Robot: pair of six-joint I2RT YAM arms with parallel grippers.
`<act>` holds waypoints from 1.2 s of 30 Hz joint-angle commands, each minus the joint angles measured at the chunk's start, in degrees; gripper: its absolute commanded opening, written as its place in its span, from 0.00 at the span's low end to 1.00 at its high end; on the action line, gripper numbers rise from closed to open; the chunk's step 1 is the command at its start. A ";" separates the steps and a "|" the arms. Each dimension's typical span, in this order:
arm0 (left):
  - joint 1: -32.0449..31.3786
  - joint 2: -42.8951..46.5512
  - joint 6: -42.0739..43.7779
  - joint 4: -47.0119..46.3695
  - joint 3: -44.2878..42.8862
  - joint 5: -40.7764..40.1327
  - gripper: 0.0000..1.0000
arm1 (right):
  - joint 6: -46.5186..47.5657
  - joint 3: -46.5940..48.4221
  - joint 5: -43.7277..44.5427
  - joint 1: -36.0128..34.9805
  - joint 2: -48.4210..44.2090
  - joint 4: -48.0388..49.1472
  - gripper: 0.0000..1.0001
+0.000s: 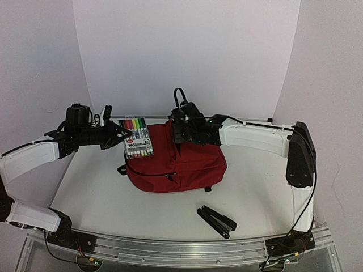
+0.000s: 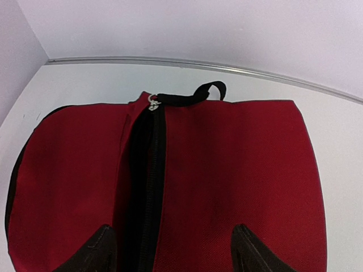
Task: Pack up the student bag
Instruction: Place the stationery in the student bag.
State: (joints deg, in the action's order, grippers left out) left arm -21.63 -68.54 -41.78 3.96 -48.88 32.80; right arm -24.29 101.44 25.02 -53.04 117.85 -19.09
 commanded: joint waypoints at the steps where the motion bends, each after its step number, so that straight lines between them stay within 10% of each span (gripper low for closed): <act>1: 0.30 -3.70 -2.63 -6.78 -3.20 5.43 0.00 | 1.76 4.73 4.73 -0.08 2.88 -4.43 0.56; 14: -0.02 -20.17 -13.49 -24.29 -8.55 14.97 0.00 | 1.39 6.88 4.54 -0.10 2.98 -4.64 0.01; 36: -4.11 -35.96 -17.30 -31.23 -13.84 14.34 0.00 | -1.95 -0.63 -0.54 0.00 -7.56 1.38 0.00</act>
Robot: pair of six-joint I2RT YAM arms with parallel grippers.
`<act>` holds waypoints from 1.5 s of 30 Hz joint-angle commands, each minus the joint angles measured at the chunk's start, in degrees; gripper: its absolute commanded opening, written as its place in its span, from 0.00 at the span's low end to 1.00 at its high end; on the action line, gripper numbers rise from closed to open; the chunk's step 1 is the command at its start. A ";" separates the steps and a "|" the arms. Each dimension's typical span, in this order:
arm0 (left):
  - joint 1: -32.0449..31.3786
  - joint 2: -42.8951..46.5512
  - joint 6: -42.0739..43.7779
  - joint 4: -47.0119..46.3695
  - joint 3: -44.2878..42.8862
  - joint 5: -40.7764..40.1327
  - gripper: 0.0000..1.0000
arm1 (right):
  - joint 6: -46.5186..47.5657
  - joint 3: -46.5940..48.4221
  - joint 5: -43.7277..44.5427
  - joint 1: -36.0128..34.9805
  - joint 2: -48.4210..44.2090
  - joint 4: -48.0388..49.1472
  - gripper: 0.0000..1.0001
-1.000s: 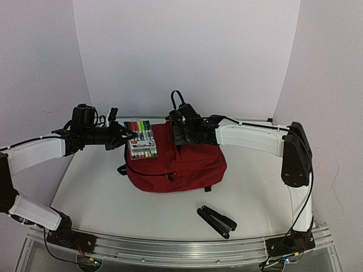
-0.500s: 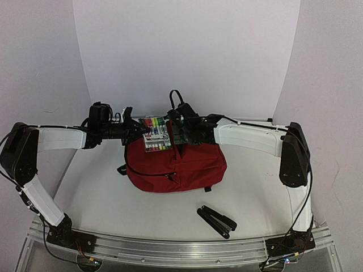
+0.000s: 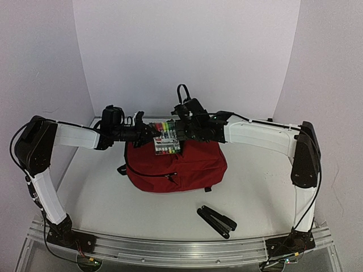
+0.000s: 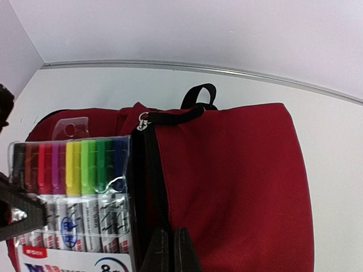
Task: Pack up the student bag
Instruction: Place the stationery in the student bag.
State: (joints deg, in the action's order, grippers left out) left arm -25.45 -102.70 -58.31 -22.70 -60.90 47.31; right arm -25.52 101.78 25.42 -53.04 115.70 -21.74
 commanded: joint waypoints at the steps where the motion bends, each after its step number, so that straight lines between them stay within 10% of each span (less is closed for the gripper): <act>1: -0.30 -2.63 -0.82 -4.61 -2.12 -0.35 0.00 | -0.74 -1.19 -1.51 0.01 -5.68 4.36 0.00; 31: -9.93 -21.50 -4.95 -5.70 -20.55 -5.08 0.00 | -1.65 -2.72 -4.82 -0.01 -5.07 9.30 0.00; 38: -9.95 -16.72 6.78 6.80 -21.14 -9.94 0.19 | -2.23 -4.81 -3.78 -0.01 -6.22 9.85 0.00; 45: -8.60 -12.84 12.43 12.61 -21.61 -2.67 0.02 | -2.20 -6.55 -2.78 0.48 -8.10 10.13 0.00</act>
State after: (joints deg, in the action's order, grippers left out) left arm -34.60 -117.77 -52.21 -17.26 -80.43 40.67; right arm -27.09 95.61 22.72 -51.86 112.71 -15.32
